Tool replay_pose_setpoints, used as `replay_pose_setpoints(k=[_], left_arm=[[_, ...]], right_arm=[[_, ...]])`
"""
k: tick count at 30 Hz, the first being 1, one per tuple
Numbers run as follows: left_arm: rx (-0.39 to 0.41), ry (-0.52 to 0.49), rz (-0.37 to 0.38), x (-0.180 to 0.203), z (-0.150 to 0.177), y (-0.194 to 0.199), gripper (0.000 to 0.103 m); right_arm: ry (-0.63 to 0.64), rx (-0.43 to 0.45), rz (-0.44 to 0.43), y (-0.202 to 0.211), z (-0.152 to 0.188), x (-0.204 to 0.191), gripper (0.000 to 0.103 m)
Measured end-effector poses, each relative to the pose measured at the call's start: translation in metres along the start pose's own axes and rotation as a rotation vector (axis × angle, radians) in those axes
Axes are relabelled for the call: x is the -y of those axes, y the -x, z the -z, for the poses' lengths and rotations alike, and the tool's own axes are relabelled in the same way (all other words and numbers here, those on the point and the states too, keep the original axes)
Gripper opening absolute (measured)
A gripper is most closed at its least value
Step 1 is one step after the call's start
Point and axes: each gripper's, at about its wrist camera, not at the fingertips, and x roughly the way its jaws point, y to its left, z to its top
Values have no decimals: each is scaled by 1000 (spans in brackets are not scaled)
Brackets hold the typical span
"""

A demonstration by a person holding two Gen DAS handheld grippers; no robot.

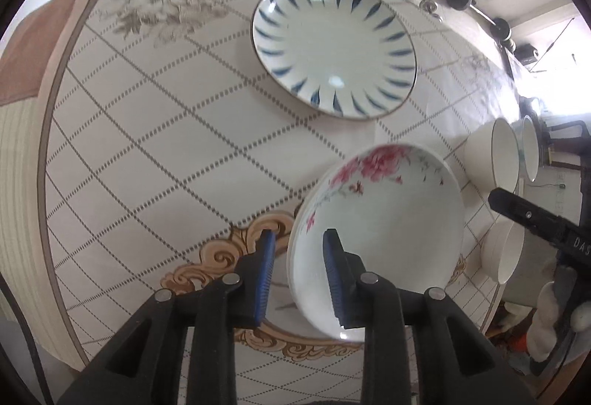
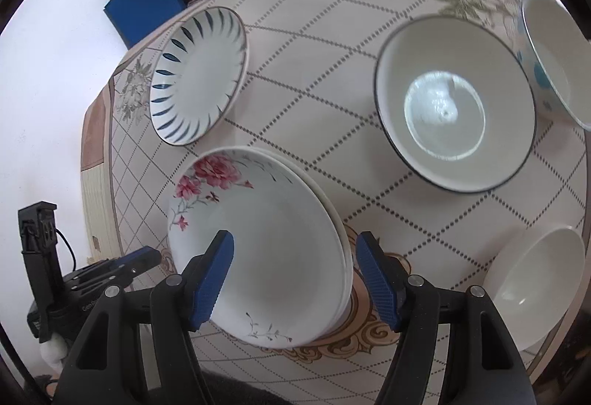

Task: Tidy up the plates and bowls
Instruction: 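Grasp the blue-striped plate rim with the left tool while the right tool grasps it, then lift the blue-striped plate with both tools and carry it over the plate stack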

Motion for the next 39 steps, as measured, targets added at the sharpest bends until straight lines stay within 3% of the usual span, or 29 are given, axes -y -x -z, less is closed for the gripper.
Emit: replay_pose_setpoints(k=[3,7,15,22,31,34,37,39], left_arm=[[40,4,-22,-4,-34,7,25],[66,26,-71,-20,-84,2,25],[22,54,-72,-49,-153,-29,25],[-36,29,-57,-50,-177,-52,25],[-88,-6,-41,-39,-178,-69,25],[-88,-8,-28,-38,-180,-72,25],[-75,-31,-26,-32,-181,-74,24],[-70,-49,-30,-28,-179,-75,23]], right_arm=[[30,68,-17,5,-16,-20,81],[46,118,-27,-4,-50,-39,84],[-42,53,-62,-51,-122,-48,84],[-60,16,-56,-75,-157,-53,84],[-29,-24,-29,-92,-170,-62,82],[-20,-38,-19,-98,-171,-64,79],[-21,-49,-18,-102,-171,-64,69],[-25,-42,-10,-103,-170,-64,51]])
